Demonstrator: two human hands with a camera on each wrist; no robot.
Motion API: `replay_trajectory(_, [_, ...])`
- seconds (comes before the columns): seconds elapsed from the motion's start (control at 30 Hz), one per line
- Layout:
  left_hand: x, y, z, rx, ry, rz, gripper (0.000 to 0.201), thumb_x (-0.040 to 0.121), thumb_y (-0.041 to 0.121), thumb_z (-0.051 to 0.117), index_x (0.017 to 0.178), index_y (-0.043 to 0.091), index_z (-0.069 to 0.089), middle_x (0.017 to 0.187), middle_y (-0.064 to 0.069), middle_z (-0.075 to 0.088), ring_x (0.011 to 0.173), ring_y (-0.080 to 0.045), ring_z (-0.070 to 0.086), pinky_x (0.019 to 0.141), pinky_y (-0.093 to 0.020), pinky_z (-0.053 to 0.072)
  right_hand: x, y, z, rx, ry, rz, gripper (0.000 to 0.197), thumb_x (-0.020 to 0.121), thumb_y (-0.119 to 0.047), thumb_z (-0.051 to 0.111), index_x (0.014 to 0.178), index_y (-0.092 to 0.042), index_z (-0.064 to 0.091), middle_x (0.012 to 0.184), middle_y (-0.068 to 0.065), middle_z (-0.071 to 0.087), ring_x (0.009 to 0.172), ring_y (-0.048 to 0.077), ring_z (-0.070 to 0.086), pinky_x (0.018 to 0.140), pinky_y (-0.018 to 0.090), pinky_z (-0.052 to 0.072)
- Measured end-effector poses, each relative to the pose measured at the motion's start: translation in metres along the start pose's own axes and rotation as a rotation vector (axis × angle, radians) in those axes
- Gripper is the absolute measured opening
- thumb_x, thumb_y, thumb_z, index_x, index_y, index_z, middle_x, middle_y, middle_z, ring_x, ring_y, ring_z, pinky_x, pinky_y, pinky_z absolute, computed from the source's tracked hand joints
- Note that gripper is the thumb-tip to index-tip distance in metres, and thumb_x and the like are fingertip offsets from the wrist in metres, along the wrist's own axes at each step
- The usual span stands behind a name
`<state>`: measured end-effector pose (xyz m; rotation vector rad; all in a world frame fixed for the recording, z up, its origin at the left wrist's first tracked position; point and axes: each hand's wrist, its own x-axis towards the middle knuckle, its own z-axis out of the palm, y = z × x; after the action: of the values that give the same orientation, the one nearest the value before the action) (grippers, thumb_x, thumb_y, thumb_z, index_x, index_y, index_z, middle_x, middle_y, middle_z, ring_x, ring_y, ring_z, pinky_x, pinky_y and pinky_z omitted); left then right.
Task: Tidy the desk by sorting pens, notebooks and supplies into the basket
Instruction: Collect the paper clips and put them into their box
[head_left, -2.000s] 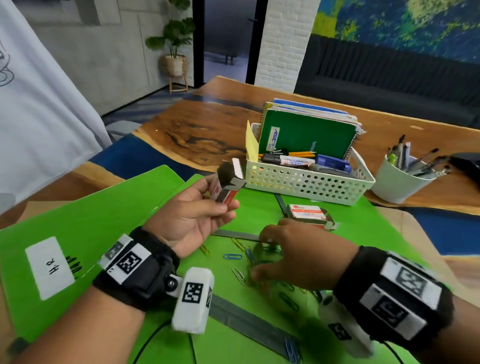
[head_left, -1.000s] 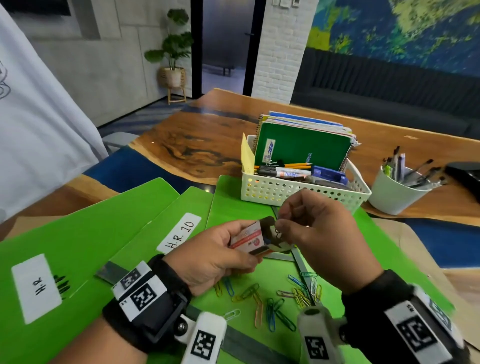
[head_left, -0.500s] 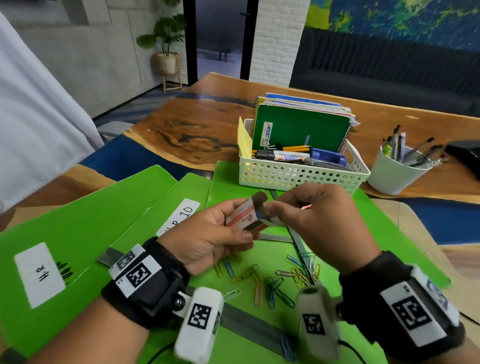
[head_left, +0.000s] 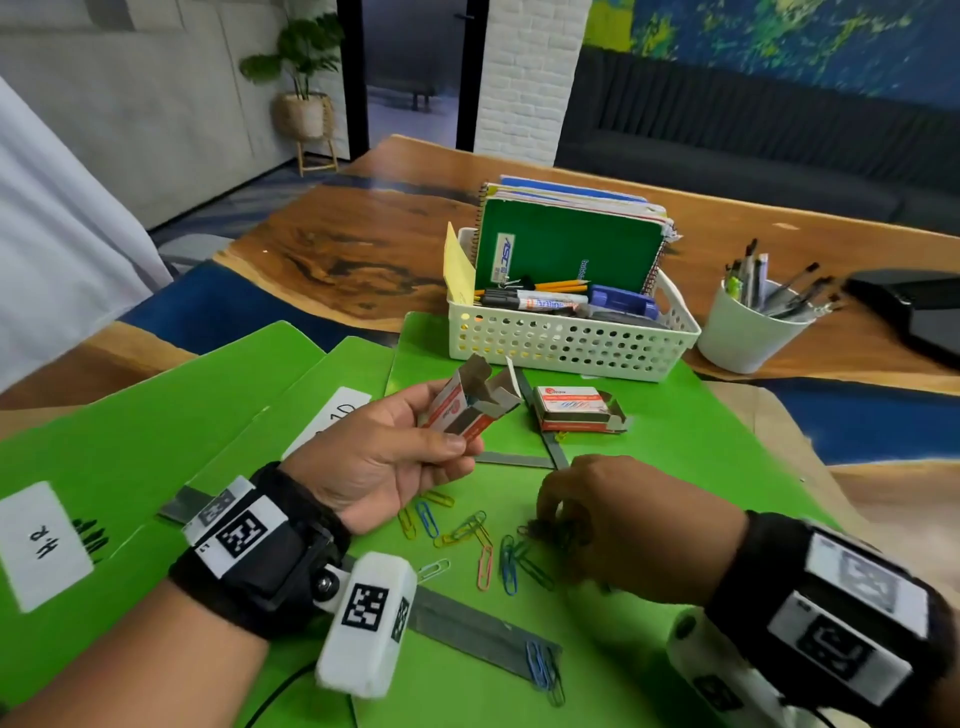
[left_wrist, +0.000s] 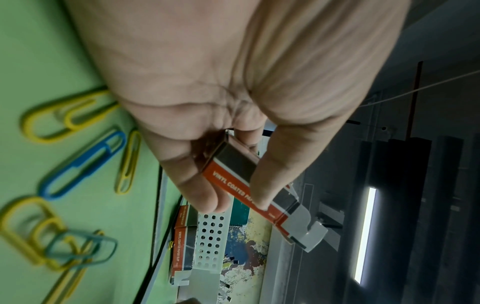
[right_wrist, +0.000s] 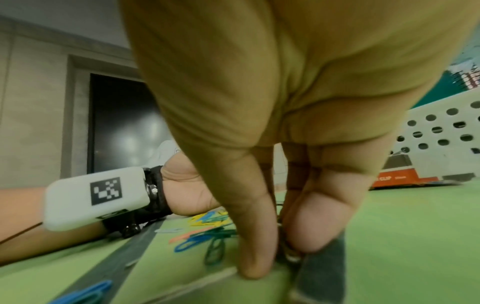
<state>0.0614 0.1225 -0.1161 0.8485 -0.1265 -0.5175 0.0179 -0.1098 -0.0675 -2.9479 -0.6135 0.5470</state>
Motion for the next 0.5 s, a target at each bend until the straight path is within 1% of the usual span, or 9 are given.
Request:
replay_trajectory(0.07, [0.0, 0.0, 0.0, -0.004, 0.008, -0.011, 0.061, 0.071, -0.015, 0.062, 0.129, 0.002, 0.054, 0.096, -0.015, 0.067, 0.086, -0.025, 0.069, 0.074, -0.03, 0.06, 0.0, -0.004, 0.0, 0.031, -0.004, -0.06, 0.026, 0.084, -0.022, 0.07, 0.107, -0.031, 0.068, 0.101, -0.009, 0.067, 0.084, 0.01, 0.06, 0.074, 0.029, 0.054])
replay_trajectory(0.2, [0.0, -0.002, 0.002, -0.005, -0.004, -0.029, 0.062, 0.071, -0.016, 0.062, 0.13, 0.002, 0.054, 0.098, -0.017, 0.066, 0.086, -0.025, 0.069, 0.073, -0.03, 0.06, 0.003, -0.001, 0.0, 0.094, 0.048, -0.072, 0.018, 0.084, -0.026, 0.067, 0.101, -0.031, 0.072, 0.091, -0.011, 0.071, 0.078, 0.008, 0.064, 0.073, 0.03, 0.057])
replay_trajectory(0.23, [0.0, -0.002, 0.002, -0.004, -0.01, -0.033, 0.062, 0.071, -0.016, 0.062, 0.13, 0.001, 0.054, 0.098, -0.017, 0.066, 0.085, -0.026, 0.069, 0.073, -0.03, 0.061, 0.003, 0.001, -0.002, 0.133, 0.062, -0.063, 0.017, 0.084, -0.024, 0.068, 0.099, -0.031, 0.073, 0.09, -0.011, 0.072, 0.076, 0.006, 0.065, 0.073, 0.027, 0.057])
replay_trajectory(0.3, [-0.001, -0.001, 0.002, -0.001, -0.013, -0.037, 0.061, 0.071, -0.016, 0.062, 0.129, 0.001, 0.055, 0.098, -0.017, 0.067, 0.084, -0.025, 0.069, 0.071, -0.029, 0.061, 0.004, 0.003, -0.011, 0.282, 0.114, -0.047, 0.018, 0.084, -0.017, 0.071, 0.094, -0.031, 0.075, 0.082, -0.012, 0.072, 0.072, 0.001, 0.066, 0.068, 0.018, 0.054])
replay_trajectory(0.33, [-0.001, -0.001, 0.002, 0.001, -0.011, -0.04, 0.061, 0.07, -0.016, 0.062, 0.129, 0.001, 0.055, 0.098, -0.016, 0.068, 0.084, -0.025, 0.069, 0.071, -0.029, 0.062, 0.002, 0.004, -0.018, 0.371, 0.165, -0.037, 0.017, 0.085, -0.014, 0.073, 0.091, -0.029, 0.076, 0.076, -0.013, 0.072, 0.068, -0.002, 0.065, 0.064, 0.013, 0.051])
replay_trajectory(0.37, [-0.001, -0.001, 0.001, 0.003, -0.008, -0.043, 0.061, 0.07, -0.017, 0.063, 0.128, 0.001, 0.056, 0.099, -0.016, 0.068, 0.085, -0.025, 0.069, 0.07, -0.029, 0.062, -0.001, 0.003, -0.027, 0.453, 0.229, -0.026, 0.016, 0.085, -0.012, 0.074, 0.09, -0.027, 0.076, 0.071, -0.013, 0.071, 0.064, -0.003, 0.064, 0.062, 0.012, 0.05])
replay_trajectory(0.4, [0.0, -0.002, 0.001, 0.007, -0.007, -0.048, 0.061, 0.07, -0.017, 0.063, 0.128, 0.001, 0.057, 0.1, -0.016, 0.068, 0.086, -0.026, 0.068, 0.07, -0.03, 0.062, -0.003, 0.003, -0.036, 0.527, 0.306, -0.023, 0.015, 0.086, -0.011, 0.075, 0.09, -0.025, 0.076, 0.07, -0.012, 0.071, 0.062, -0.002, 0.064, 0.062, 0.013, 0.052])
replay_trajectory(0.5, [0.001, -0.004, 0.002, 0.058, -0.01, -0.064, 0.061, 0.069, -0.016, 0.066, 0.126, 0.003, 0.059, 0.105, -0.016, 0.066, 0.09, -0.027, 0.067, 0.072, -0.031, 0.062, -0.002, -0.006, -0.059, 0.651, 0.543, -0.084, 0.015, 0.085, -0.008, 0.076, 0.092, -0.021, 0.075, 0.078, -0.005, 0.075, 0.069, 0.009, 0.07, 0.071, 0.026, 0.06])
